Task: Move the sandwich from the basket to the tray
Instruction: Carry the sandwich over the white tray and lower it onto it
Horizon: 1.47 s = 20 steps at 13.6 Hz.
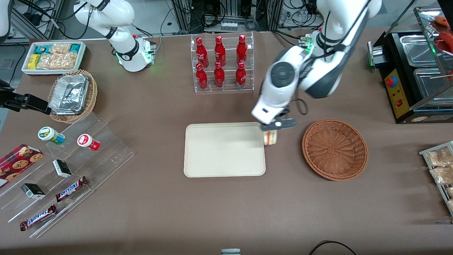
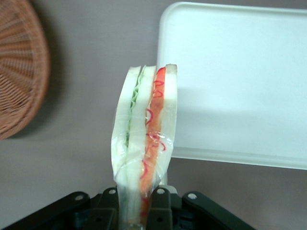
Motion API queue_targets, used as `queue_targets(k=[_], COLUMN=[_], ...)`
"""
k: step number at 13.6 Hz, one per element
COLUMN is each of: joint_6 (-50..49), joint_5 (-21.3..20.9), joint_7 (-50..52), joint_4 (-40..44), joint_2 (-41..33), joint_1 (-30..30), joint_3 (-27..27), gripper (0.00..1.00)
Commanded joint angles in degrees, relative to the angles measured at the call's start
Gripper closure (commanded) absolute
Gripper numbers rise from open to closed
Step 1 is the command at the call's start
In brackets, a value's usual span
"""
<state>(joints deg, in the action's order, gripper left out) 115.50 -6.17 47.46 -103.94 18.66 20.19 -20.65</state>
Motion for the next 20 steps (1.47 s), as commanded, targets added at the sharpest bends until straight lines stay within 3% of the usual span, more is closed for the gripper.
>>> queue_targets(k=[1, 5, 16, 17, 18, 20], joint_6=[-0.9, 2.3, 9.1, 10.0, 10.3, 10.4], joint_5=[-3.7, -6.3, -9.0, -9.0, -9.1, -9.2], joint_7=[4.1, 5.9, 5.0, 5.5, 5.5, 5.5], joint_4=[11.1, 21.3, 22.6, 22.6, 22.6, 22.6], joint_2=[10.9, 21.9, 27.6, 27.7, 27.8, 27.6], joint_1=[5.6, 8.8, 8.9, 9.0, 9.1, 9.2], joint_3=[0.7, 0.9, 1.6, 1.6, 1.6, 1.6], gripper=[1.00, 1.00, 1.00, 0.63, 0.04, 0.00])
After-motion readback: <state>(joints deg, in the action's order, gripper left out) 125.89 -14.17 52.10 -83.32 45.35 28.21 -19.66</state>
